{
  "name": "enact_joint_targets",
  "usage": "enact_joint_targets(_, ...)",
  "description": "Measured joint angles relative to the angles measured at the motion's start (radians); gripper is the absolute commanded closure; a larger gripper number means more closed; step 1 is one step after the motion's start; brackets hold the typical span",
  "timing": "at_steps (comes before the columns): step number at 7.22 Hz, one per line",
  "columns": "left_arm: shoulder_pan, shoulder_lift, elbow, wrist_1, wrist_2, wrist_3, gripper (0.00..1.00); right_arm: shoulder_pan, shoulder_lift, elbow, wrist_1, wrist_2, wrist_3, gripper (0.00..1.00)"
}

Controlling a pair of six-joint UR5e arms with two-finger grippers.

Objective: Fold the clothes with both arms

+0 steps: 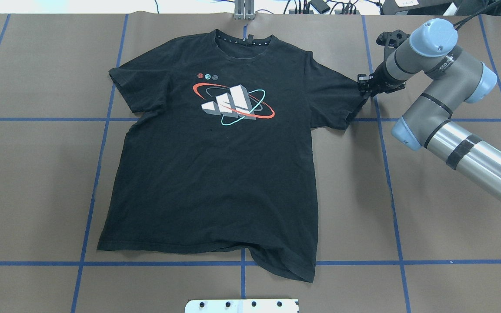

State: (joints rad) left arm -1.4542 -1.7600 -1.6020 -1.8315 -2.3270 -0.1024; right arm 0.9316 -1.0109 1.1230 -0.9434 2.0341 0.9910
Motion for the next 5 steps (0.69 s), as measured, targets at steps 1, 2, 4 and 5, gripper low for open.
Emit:
enact_joint_targets(1, 0.000, 0.000, 0.000, 0.000, 0.000, 0.001, 0.00, 0.000, 0.000, 0.000, 0.000, 0.000, 0.000, 1.00)
enact_joint_targets(2, 0.000, 0.000, 0.000, 0.000, 0.000, 0.001, 0.00, 0.003, 0.000, 0.001, 0.000, 0.000, 0.000, 1.00)
enact_joint_targets(4, 0.000, 0.001, -0.001, 0.000, 0.000, 0.001, 0.00, 0.019, 0.008, 0.010, -0.002, 0.003, 0.003, 1.00)
enact_joint_targets(5, 0.000, 0.001, -0.001, 0.000, 0.000, 0.001, 0.00, 0.025, 0.024, 0.016, -0.005, 0.005, 0.010, 1.00)
